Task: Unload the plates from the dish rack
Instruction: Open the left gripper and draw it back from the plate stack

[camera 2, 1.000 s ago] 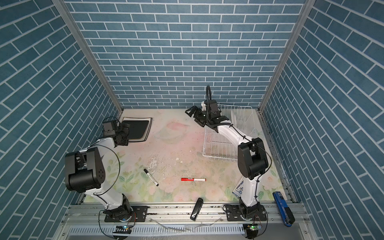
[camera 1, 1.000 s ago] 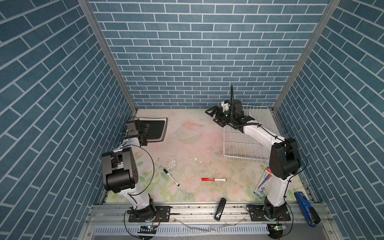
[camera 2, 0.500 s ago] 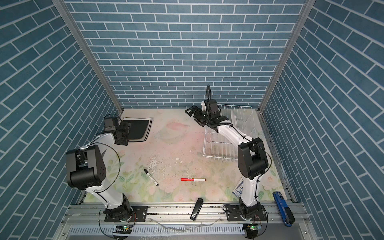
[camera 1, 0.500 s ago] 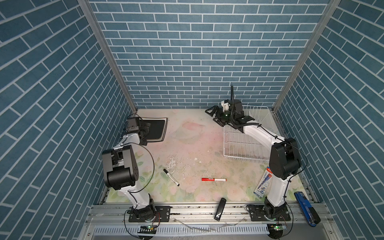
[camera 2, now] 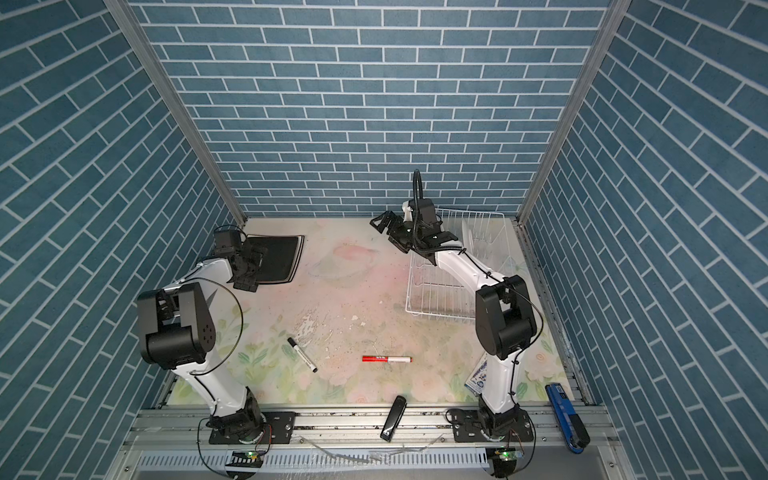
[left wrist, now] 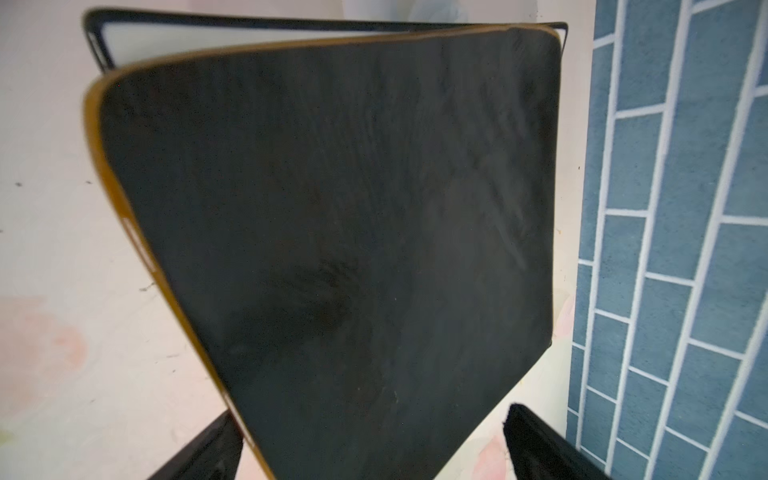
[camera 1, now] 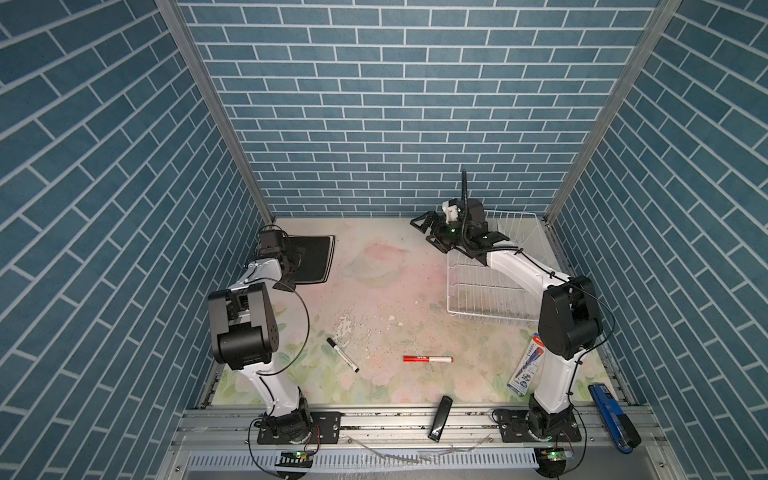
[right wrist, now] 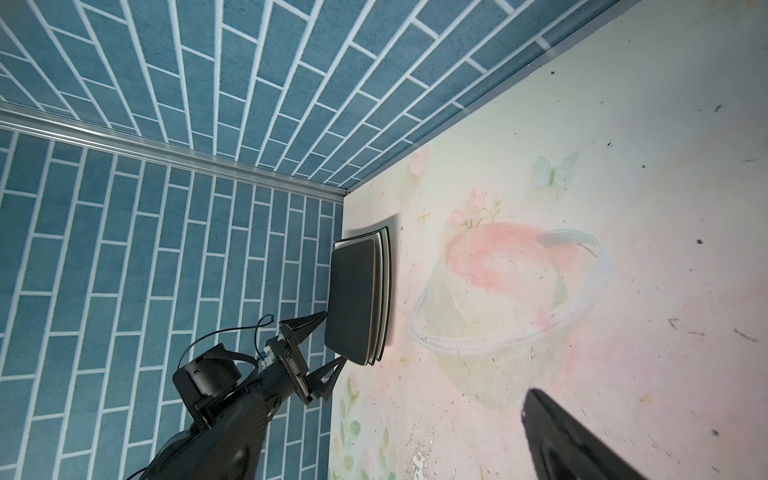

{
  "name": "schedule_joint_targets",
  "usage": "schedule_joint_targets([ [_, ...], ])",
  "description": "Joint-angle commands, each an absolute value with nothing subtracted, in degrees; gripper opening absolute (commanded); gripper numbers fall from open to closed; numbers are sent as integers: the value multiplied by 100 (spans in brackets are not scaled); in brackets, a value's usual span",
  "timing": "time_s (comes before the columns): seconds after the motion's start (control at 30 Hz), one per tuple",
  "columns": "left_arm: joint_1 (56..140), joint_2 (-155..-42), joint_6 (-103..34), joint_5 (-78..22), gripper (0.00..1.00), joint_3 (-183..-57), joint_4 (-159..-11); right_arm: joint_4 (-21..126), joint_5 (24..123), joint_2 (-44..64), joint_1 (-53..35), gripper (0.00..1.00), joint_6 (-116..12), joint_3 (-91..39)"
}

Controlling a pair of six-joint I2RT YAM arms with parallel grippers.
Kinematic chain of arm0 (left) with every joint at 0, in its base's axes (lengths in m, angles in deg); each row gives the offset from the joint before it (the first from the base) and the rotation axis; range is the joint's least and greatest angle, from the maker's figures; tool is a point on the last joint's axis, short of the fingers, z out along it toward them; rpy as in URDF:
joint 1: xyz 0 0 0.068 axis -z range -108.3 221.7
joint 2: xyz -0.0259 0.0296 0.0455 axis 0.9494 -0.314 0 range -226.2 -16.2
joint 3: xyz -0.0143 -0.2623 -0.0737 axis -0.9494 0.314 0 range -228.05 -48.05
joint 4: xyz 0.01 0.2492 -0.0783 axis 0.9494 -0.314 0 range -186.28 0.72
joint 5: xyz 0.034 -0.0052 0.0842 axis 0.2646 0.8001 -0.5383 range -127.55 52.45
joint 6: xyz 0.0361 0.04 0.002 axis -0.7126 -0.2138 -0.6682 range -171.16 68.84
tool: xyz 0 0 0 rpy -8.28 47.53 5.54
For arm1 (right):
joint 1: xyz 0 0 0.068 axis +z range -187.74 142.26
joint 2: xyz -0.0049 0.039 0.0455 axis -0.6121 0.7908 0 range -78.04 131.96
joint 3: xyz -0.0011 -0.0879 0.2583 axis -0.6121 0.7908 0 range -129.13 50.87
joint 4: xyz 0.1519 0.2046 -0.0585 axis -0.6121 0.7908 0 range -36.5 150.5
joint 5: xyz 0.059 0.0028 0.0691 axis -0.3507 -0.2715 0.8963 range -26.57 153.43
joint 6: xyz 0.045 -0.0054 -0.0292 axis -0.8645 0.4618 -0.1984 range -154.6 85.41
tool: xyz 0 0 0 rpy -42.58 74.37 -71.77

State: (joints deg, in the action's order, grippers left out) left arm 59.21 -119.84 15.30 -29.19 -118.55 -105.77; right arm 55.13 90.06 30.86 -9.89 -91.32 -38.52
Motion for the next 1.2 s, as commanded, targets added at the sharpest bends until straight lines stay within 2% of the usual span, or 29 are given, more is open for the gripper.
schedule_joint_targets([
  [0.0,5957,-12055,1362,-3046,100,-12153,-10794,5394,9023,2971,-990,97,-9235,-3720],
  [0.27,6000,-12182,1307,-3172,100,-12355,-11195,5403,9023,2956,-990,97,-9236,-3715],
  [0.57,6022,-11779,1230,-3349,100,-12130,-11222,5447,8988,2833,-993,97,-9230,-3638],
  [0.8,6121,-11281,658,-3533,100,-11889,-11266,5628,8884,2651,-989,97,-9164,-3529],
  [1.17,6714,-10123,-220,-3927,100,-11184,-10958,6015,8538,2072,-965,97,-8886,-3100],
])
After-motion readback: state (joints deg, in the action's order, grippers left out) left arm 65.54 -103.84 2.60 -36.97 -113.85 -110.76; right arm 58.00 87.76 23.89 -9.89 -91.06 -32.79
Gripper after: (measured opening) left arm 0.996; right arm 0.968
